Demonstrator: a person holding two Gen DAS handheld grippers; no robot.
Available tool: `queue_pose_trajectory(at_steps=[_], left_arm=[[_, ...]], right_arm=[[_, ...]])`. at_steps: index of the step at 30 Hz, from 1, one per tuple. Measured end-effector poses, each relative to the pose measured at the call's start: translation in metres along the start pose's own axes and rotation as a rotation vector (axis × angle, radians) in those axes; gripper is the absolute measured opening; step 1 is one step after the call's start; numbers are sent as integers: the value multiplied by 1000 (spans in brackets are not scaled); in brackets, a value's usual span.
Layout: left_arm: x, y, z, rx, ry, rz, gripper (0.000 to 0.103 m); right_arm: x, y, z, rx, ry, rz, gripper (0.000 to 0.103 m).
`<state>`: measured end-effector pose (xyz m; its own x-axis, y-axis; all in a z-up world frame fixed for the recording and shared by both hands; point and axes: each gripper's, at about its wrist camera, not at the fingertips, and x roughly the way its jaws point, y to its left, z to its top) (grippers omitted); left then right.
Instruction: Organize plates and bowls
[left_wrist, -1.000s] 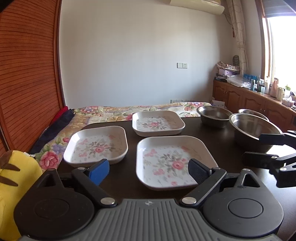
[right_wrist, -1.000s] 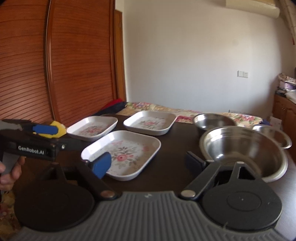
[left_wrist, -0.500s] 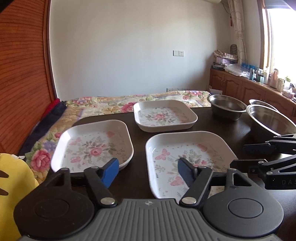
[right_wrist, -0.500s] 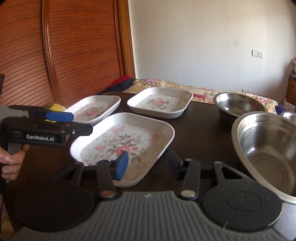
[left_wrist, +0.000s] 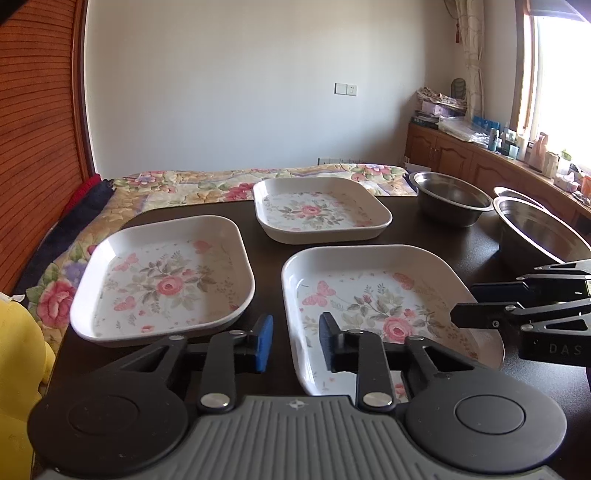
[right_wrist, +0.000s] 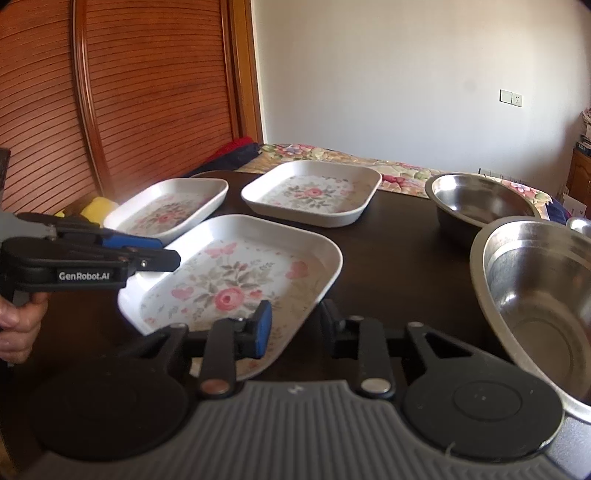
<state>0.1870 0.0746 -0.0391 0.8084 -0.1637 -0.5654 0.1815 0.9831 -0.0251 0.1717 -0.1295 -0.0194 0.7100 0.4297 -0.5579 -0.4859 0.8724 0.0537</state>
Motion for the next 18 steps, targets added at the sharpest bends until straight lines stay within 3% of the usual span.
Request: queue_pose_trajectory(at_steps=[8,18], left_arm=[[5,-1,-2,2,18,-6,20],[4,-2,-6,-16,20,11,17]], right_arm=[[7,-1,0,8,19,3,22],[9,-6,-2,59,22,31,22]])
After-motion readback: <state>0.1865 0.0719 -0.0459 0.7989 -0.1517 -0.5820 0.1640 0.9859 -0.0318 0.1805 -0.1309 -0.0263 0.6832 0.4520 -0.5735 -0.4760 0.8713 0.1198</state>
